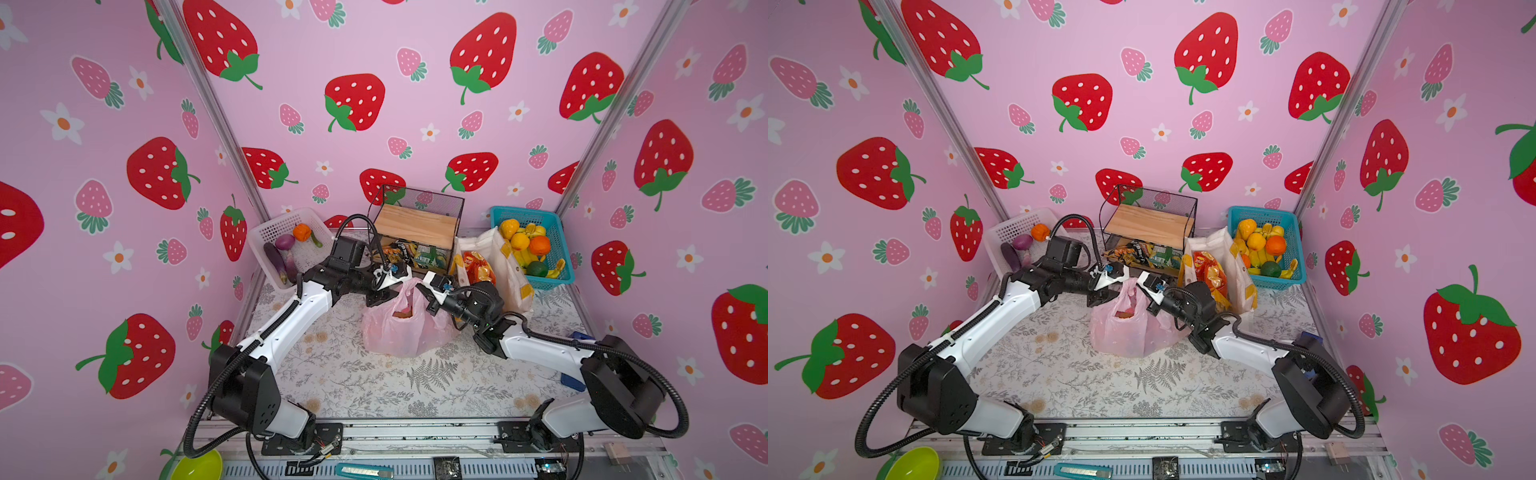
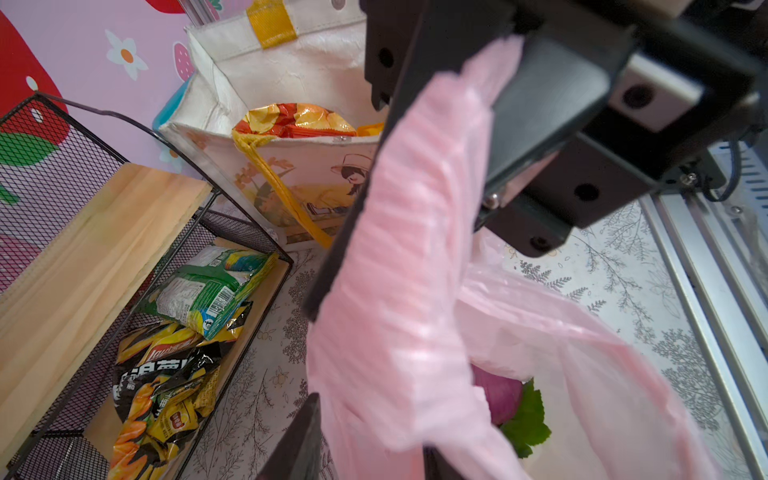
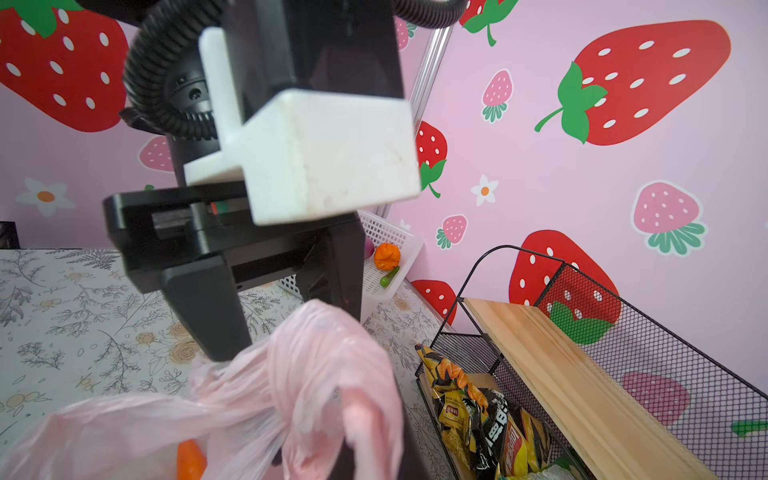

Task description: Place the mixed food into the grocery bags and tie them

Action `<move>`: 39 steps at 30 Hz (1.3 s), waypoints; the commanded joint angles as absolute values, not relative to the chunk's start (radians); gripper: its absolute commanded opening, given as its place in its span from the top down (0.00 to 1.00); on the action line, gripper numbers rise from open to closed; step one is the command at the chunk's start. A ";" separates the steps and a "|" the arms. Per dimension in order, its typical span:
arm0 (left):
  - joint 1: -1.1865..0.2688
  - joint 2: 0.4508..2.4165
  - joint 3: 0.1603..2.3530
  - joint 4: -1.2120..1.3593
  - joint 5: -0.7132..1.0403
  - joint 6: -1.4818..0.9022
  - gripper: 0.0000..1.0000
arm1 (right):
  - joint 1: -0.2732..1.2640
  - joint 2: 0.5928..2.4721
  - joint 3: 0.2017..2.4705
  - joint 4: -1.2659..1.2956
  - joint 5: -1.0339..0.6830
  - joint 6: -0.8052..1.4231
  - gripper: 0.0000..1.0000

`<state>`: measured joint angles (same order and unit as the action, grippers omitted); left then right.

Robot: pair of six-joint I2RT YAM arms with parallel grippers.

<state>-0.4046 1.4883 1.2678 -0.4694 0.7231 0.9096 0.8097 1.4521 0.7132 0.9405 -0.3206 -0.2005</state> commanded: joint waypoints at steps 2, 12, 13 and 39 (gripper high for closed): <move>-0.421 1.508 1.266 -0.428 0.772 0.881 0.56 | 0.809 1.467 0.742 0.955 -0.337 -0.190 1.00; -0.428 1.523 1.236 -0.431 0.795 0.853 0.46 | 0.808 1.471 0.749 0.955 -0.328 -0.193 1.00; -0.428 1.525 1.235 -0.431 0.791 0.846 0.46 | 0.809 1.472 0.751 0.955 -0.329 -0.193 1.00; -0.402 1.462 1.170 -0.251 0.773 0.618 0.57 | 0.809 1.467 0.746 0.949 -0.321 -0.198 1.00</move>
